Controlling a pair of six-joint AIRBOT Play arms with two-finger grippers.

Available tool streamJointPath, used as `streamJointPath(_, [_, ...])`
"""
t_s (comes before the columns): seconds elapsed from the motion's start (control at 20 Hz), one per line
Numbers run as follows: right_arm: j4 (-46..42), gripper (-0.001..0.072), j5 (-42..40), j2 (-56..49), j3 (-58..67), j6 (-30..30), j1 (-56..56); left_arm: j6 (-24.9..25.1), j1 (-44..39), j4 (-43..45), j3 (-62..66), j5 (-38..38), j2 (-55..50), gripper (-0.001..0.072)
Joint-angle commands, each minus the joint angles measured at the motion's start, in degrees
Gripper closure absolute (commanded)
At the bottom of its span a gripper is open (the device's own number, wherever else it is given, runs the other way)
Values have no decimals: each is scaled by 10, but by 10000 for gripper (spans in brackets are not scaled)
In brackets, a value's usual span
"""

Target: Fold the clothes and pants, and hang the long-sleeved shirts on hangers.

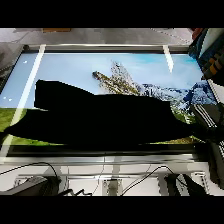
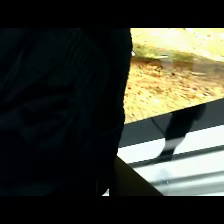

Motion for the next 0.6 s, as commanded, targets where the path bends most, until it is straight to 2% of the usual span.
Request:
streamJointPath(0.0, [-23, 691, 69, 35, 54, 0, 0, 11, 7, -7, 7, 30, 76, 696])
streamJointPath(0.15, [-25, 692, 86, 77, 63, 0, 0, 9, 7, 0, 7, 76, 118, 697])
streamJointPath(0.3, [-5, 692, 66, 100, 63, 45, 0, -50, -7, -17, 10, 156, 128, 699])
streamJointPath(0.4, [38, 692, -11, 98, 57, 79, 0, -57, -53, -16, 12, 223, 127, 700])
streamJointPath(0.55, [120, 692, -140, 72, 26, 105, 0, -59, -173, -16, 13, 360, 108, 701])
